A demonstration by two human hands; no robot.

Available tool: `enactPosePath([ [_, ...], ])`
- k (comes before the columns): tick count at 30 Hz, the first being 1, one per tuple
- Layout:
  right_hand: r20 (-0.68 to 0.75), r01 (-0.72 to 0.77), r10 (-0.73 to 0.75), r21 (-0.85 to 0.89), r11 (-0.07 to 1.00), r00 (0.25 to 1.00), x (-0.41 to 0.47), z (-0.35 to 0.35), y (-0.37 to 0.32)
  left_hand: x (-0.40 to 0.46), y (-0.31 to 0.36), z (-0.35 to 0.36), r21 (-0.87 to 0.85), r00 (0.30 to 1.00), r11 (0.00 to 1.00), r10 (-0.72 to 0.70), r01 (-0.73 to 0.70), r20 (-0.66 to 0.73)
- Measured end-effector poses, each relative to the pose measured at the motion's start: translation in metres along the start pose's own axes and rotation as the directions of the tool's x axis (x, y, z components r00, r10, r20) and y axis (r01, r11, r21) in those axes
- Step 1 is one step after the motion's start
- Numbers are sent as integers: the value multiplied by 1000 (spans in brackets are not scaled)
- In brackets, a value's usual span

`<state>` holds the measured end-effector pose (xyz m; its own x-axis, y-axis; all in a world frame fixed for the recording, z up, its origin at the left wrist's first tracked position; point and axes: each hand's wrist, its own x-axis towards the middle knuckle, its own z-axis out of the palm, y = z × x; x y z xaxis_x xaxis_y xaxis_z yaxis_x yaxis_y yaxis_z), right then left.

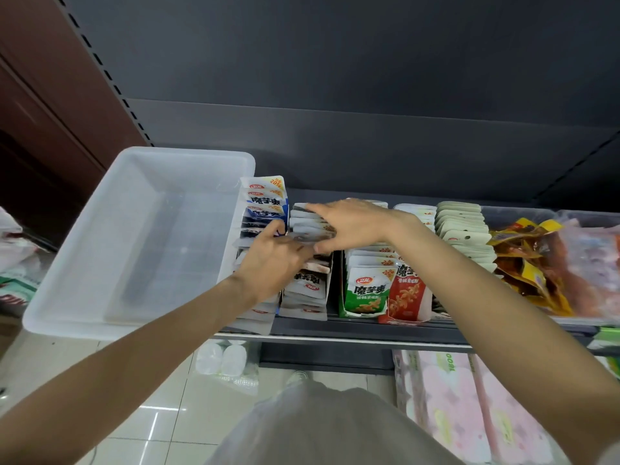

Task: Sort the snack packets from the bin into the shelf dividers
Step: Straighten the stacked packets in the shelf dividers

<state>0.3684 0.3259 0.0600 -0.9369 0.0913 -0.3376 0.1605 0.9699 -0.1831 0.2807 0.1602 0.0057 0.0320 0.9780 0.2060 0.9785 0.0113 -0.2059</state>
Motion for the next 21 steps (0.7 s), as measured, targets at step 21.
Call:
enactPosePath([
  [21, -160, -73, 40, -208, 975, 986, -2, 16, -22, -22, -2, 2, -32, 955, 968, 252, -250, 159],
])
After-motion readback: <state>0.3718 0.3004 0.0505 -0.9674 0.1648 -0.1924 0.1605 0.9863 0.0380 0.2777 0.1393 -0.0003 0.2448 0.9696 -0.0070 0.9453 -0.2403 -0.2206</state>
